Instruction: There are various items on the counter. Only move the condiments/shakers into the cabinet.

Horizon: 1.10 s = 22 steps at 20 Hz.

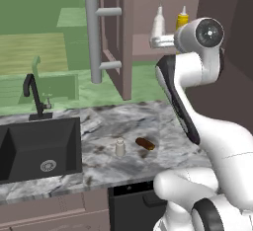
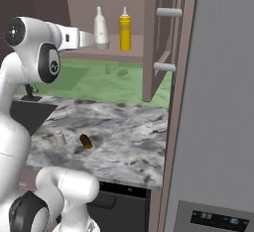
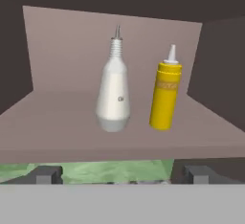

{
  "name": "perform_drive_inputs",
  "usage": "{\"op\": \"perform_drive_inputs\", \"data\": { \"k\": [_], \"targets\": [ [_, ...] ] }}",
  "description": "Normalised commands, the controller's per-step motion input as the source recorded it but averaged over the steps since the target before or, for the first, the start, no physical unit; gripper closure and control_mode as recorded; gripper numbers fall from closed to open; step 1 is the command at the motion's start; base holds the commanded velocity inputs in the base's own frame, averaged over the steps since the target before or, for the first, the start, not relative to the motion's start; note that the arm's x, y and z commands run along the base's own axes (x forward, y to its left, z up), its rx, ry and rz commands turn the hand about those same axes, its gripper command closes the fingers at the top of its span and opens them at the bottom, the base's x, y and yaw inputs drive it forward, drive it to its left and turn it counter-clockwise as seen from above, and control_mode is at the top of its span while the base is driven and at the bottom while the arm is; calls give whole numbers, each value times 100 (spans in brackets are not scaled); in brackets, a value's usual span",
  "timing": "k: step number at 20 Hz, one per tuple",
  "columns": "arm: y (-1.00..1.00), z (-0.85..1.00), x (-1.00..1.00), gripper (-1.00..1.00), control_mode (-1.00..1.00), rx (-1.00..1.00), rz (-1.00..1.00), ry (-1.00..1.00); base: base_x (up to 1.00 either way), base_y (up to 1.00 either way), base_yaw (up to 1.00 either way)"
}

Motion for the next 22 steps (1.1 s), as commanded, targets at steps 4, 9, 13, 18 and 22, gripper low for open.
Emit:
{"op": "perform_drive_inputs", "data": {
  "k": [4,9,13,18,22],
  "targets": [
    [14,-71,-100,-100,-100,0,0,0,0,0,0],
    [1,-84,-100,-100,-100,0,4,5,0,0,0],
    [-11,-79,-81,-100,-100,0,10,13,0,0,0],
    [-6,-95,-63,-100,-100,3,11,23,0,0,0],
    [1,-87,-15,-100,-100,10,20,34,0,0,0]
  ]
}}
